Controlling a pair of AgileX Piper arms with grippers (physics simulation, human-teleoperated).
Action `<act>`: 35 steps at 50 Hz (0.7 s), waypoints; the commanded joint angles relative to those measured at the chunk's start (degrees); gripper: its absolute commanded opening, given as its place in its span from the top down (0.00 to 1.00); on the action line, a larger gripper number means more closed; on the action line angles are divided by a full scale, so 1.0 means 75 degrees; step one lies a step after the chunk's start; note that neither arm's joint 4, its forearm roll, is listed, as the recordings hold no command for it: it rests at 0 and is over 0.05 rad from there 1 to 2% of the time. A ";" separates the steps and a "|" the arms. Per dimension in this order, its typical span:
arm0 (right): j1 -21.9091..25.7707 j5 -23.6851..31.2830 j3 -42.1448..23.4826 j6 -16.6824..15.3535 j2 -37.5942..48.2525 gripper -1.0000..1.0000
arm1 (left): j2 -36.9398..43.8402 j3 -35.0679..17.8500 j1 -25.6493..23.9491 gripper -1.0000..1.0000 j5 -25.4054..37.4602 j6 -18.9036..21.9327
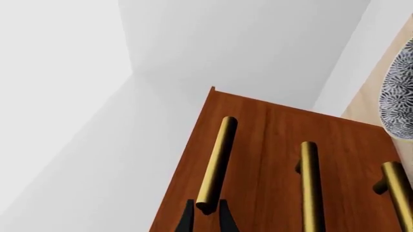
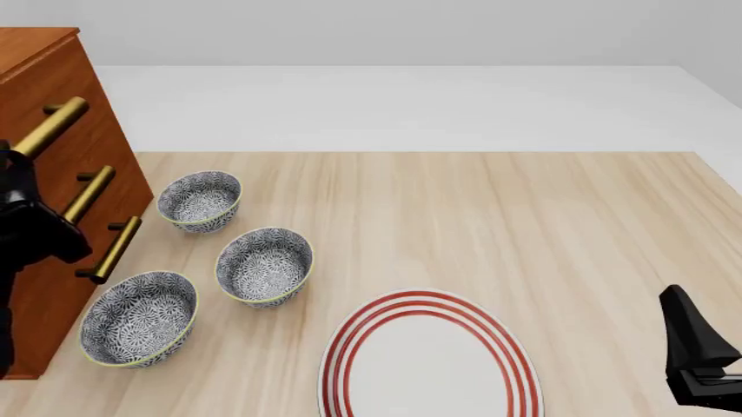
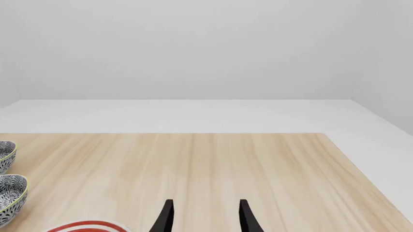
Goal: Open the top drawer of the cabinet.
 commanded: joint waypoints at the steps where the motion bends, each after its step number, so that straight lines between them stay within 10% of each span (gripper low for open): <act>1: -0.0001 0.0000 0.0000 0.0000 0.0001 0.00 | -0.0005 -0.0043 -0.0099 1.00 -0.0006 0.0221; 35: 0.0001 0.0000 0.0000 0.0000 0.0001 0.00 | 0.0088 0.0057 -0.0556 1.00 -0.0006 0.0431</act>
